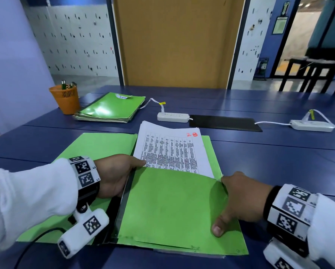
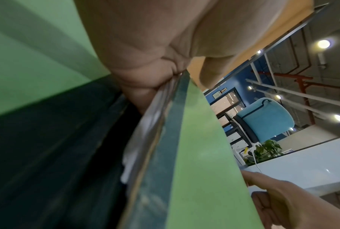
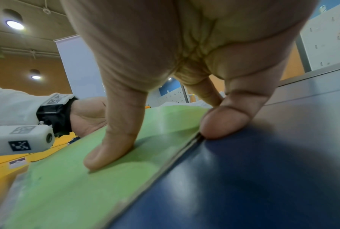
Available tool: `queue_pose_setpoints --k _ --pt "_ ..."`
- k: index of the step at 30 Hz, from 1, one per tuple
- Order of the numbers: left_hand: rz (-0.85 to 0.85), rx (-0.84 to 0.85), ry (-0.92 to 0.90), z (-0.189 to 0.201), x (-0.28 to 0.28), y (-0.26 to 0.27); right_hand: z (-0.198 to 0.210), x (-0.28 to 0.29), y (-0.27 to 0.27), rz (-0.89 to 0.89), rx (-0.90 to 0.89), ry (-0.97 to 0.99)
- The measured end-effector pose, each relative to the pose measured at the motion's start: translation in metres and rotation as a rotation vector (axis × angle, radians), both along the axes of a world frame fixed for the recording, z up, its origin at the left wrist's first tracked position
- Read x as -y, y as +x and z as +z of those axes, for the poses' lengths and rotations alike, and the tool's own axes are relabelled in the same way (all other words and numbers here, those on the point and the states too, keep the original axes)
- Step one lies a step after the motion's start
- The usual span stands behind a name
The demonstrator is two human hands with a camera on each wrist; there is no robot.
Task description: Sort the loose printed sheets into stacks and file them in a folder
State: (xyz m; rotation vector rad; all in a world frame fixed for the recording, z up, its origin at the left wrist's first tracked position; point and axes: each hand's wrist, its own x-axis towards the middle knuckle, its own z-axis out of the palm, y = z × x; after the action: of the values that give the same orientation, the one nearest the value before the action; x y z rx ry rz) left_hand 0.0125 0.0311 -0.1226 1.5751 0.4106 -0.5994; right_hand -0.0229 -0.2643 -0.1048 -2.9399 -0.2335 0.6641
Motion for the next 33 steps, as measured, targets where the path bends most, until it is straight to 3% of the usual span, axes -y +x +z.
queue_pose_setpoints --k 12,21,25,30,33 --pt "-0.14 0.023 0.143 -0.003 -0.002 0.007 -0.004 0.012 0.007 0.017 -0.034 0.131" --pt "-0.284 -0.072 0.3 0.016 0.007 0.006 -0.004 0.008 0.006 0.025 -0.03 0.063" --pt "-0.448 -0.056 0.676 0.027 0.015 0.011 -0.003 0.009 0.006 0.007 -0.031 0.114" --pt "-0.699 0.279 1.261 0.044 0.018 -0.001 0.002 0.007 0.002 0.044 -0.009 0.059" --pt "-0.721 0.461 1.424 0.04 0.011 -0.006 0.004 0.003 0.007 0.064 0.088 0.021"
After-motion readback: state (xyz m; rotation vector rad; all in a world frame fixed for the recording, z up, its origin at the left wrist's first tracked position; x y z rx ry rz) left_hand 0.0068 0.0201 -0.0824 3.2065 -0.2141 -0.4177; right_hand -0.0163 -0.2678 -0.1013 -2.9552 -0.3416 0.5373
